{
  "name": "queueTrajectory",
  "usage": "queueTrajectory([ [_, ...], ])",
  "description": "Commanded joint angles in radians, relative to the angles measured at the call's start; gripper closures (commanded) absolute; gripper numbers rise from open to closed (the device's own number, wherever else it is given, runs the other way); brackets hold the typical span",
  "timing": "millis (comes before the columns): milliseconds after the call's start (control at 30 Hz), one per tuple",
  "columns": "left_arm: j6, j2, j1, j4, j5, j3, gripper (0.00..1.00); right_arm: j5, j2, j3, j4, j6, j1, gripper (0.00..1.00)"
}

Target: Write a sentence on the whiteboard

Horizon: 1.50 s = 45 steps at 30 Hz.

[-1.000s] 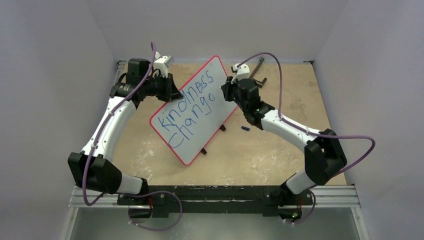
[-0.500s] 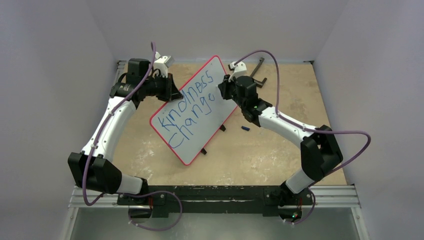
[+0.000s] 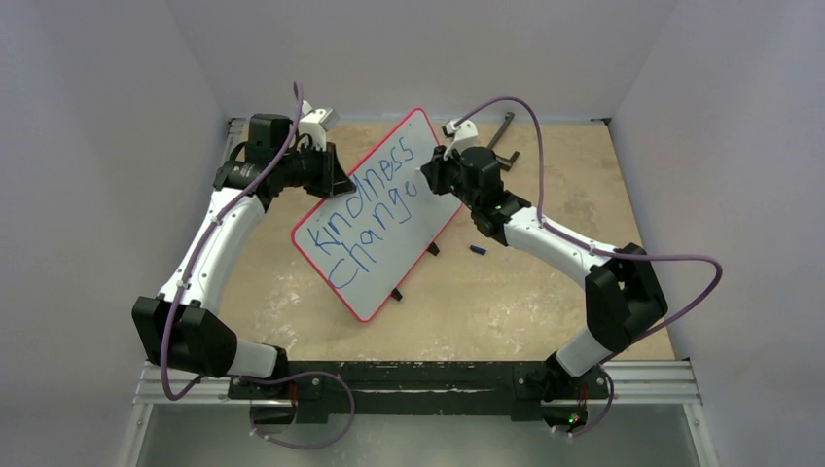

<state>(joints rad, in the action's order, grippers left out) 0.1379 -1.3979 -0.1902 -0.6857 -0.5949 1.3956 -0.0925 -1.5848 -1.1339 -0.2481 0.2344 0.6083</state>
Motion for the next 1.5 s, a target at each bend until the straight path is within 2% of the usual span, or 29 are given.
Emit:
queueTrajectory([
  [0, -0.044, 0.02, -0.009, -0.018, 0.003, -0.001, 1.0, 0.053, 0.003, -0.007, -0.046, -0.012, 0.002, 1.0],
  [467, -0.044, 0.02, -0.009, -0.018, 0.004, -0.003, 1.0, 0.059, 0.013, 0.062, -0.057, -0.008, 0.001, 1.0],
  [900, -0.044, 0.02, -0.009, -0.018, 0.004, -0.002, 1.0, -0.079, -0.019, 0.008, 0.012, 0.018, -0.005, 1.0],
  [1467, -0.043, 0.024, -0.009, -0.015, -0.002, -0.003, 1.0, -0.022, -0.022, 0.044, 0.017, 0.039, -0.009, 1.0],
])
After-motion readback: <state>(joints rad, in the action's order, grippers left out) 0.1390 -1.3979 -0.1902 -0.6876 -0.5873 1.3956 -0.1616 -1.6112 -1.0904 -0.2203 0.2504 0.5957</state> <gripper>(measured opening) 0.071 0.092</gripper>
